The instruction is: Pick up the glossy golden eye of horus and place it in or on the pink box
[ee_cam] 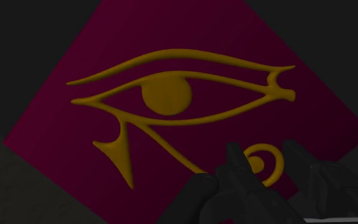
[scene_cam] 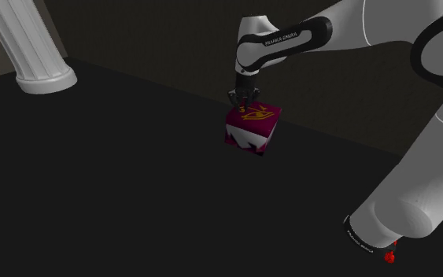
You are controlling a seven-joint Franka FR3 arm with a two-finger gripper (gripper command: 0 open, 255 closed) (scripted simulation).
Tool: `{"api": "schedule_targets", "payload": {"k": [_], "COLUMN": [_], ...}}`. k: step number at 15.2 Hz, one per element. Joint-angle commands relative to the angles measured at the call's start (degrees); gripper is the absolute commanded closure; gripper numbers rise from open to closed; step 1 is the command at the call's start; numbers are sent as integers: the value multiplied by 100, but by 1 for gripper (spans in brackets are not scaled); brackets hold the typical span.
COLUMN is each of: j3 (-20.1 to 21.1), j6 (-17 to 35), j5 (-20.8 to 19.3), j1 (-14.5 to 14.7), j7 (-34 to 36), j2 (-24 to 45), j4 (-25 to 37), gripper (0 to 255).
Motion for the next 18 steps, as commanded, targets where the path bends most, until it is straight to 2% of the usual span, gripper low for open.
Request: {"api": "schedule_targets", "payload": {"k": [1,2,7,11,18], "j3": [0,0,0,3,3], "j6": [0,0,0,-697,-697], "j5": [0,0,0,6,6], "j1": [0,0,0,2,2], "j7": [0,0,0,-4,-4], "j2": [0,0,0,-170,-170], "j4": [0,0,0,527,527], "gripper": [255,0,0,0,0]}}
